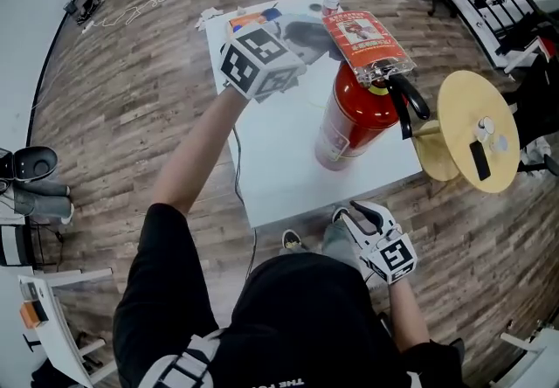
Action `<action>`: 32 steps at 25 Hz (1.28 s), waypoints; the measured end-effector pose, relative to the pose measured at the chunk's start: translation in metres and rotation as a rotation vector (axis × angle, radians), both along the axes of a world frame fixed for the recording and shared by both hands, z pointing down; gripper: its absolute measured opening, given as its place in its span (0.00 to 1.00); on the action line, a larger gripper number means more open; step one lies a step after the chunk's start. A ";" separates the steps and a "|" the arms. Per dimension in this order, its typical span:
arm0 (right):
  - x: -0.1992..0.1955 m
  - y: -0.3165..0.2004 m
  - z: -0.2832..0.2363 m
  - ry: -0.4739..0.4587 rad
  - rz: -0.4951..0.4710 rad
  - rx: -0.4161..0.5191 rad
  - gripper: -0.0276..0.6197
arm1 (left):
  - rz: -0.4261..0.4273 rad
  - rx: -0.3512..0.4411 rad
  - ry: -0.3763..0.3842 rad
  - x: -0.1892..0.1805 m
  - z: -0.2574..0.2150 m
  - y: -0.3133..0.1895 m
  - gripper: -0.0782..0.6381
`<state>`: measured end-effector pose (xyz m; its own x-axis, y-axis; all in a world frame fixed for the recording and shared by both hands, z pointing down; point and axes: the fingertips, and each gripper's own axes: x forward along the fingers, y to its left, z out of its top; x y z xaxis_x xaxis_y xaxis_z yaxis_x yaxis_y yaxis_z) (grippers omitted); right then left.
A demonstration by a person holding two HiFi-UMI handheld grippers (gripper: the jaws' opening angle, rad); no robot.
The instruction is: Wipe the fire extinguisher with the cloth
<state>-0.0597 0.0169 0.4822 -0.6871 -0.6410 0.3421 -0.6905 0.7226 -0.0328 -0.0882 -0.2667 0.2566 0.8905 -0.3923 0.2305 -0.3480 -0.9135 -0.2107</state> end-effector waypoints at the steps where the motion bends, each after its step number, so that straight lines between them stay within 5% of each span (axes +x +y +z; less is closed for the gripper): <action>1: -0.002 -0.001 -0.002 -0.001 -0.003 0.004 0.21 | 0.005 0.011 0.006 0.002 -0.012 0.005 0.20; 7: -0.014 0.002 0.001 0.004 -0.030 -0.010 0.21 | 0.063 0.068 -0.040 0.026 -0.059 0.055 0.19; 13: -0.021 0.012 0.007 -0.008 -0.028 -0.008 0.21 | -0.084 0.111 -0.215 -0.003 -0.012 0.063 0.19; 21: -0.021 0.007 0.001 -0.073 -0.013 -0.016 0.20 | -0.197 -0.031 -0.201 -0.022 0.081 0.107 0.19; 26: -0.025 0.013 0.003 -0.075 -0.033 -0.023 0.20 | -0.126 -0.119 -0.265 -0.015 0.128 0.146 0.19; 32: -0.027 0.000 -0.030 -0.131 -0.034 0.038 0.20 | -0.089 -0.169 -0.182 -0.006 0.107 0.158 0.19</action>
